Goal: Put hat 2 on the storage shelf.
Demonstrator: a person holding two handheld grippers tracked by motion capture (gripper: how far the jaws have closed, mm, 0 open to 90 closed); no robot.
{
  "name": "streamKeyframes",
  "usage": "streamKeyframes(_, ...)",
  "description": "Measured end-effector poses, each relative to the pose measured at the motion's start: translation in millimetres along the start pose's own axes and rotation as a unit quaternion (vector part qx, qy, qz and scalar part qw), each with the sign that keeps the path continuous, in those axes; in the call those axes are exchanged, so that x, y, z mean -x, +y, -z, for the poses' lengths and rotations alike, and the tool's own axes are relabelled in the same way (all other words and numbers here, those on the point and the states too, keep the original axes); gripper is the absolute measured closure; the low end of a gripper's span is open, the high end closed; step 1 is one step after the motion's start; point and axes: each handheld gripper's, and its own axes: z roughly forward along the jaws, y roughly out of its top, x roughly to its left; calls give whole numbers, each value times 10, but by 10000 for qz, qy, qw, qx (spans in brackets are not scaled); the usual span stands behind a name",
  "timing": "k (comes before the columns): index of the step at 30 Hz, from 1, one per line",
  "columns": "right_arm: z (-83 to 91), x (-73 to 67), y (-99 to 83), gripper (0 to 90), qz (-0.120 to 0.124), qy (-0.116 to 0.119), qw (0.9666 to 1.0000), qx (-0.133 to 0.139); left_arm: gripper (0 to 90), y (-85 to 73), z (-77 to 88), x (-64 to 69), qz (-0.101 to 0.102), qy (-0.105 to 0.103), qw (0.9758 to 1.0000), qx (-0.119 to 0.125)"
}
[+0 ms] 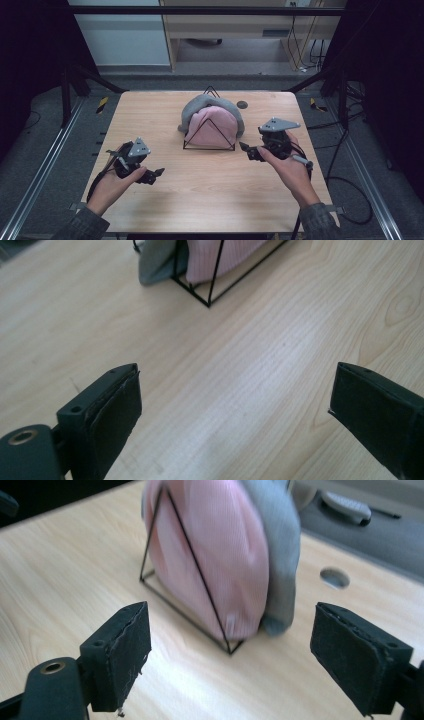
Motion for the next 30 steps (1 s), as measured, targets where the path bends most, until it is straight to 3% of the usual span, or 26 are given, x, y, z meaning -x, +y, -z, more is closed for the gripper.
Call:
streamKeyframes(8, -215, 15, -546, 164, -167, 29, 9989, -426, 68, -329, -241, -26, 134, -22, 9997, -204)
streamKeyframes(19, -366, 69, -939, 156, -525, 20, 9949, -859, 63, -580, -371, -165, 413, -53, 9980, -479)
streamKeyframes(20, -395, 99, -1020, 152, -691, -9, 9935, -907, 63, -603, -387, -186, 475, -49, 9976, -494)
streamKeyframes(23, -413, 134, -1082, 152, -797, -28, 9925, -931, 63, -646, -409, -233, 580, -51, 9968, -545)
streamKeyframes(24, -415, 171, -1127, 151, -938, -43, 9909, -967, 61, -659, -417, -247, 612, -58, 9965, -567)
streamKeyframes(30, -416, 193, -1201, 146, -1056, -29, 9892, -1013, 58, -721, -438, -285, 687, -63, 9953, -677)
